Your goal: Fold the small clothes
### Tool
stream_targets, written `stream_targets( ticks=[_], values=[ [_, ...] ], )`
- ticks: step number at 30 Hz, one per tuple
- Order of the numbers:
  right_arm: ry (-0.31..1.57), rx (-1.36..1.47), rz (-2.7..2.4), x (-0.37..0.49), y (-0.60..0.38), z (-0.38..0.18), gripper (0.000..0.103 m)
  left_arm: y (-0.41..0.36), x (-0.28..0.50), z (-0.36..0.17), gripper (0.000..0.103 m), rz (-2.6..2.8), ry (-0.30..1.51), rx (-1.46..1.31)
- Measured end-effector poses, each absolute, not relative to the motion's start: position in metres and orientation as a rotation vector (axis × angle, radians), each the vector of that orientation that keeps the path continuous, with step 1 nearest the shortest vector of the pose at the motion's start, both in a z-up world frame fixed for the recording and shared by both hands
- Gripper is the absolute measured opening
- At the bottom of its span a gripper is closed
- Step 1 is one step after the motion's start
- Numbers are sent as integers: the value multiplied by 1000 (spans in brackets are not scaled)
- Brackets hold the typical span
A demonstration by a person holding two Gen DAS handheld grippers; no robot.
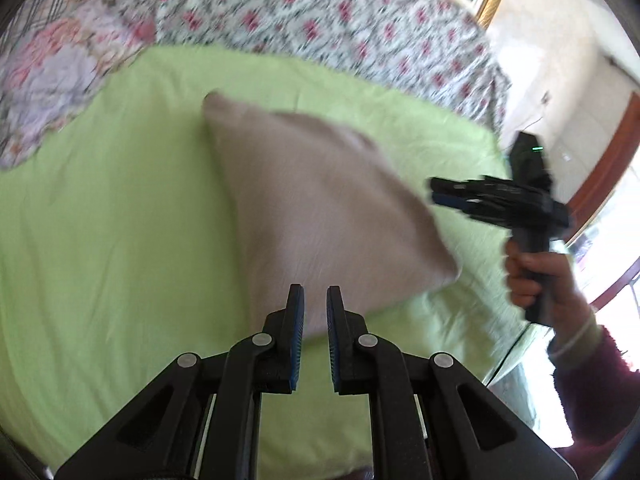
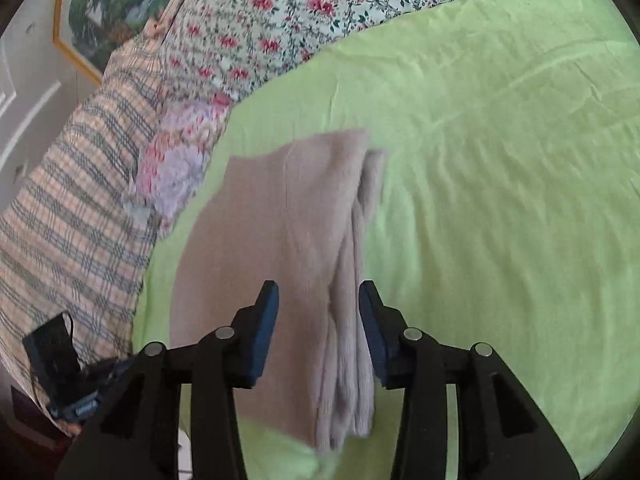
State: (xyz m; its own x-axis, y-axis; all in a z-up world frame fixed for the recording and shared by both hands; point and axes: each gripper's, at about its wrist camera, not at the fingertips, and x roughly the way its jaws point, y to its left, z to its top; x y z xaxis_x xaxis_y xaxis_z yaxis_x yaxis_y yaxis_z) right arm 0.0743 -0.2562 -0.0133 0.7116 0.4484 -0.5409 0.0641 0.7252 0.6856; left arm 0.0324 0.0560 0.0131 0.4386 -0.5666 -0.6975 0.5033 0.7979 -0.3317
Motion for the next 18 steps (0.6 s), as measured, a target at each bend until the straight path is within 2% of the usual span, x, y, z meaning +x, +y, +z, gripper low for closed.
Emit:
stream_targets(
  ticks=[5,6,7,10,13,18],
  values=[
    [822,808,256,126,-256,-30,41,31,56,-11,10,-706,937,-47],
    [824,792,253,132,-255,-28,18,28,58,-18,10,-707,956,-39],
    [818,765,246,135,-254,-22,14,22,60,-28,11,-715,986,-10],
    [807,651,194,143,-247,-13,11,15,61,-54,11,-669,1007,70],
    [855,632,158,153,-242,-37,10,15,64,-56,10,-663,1010,28],
    [831,663,163,143,-251,-32,14,16,60,-53,9,-654,1014,25]
  ],
)
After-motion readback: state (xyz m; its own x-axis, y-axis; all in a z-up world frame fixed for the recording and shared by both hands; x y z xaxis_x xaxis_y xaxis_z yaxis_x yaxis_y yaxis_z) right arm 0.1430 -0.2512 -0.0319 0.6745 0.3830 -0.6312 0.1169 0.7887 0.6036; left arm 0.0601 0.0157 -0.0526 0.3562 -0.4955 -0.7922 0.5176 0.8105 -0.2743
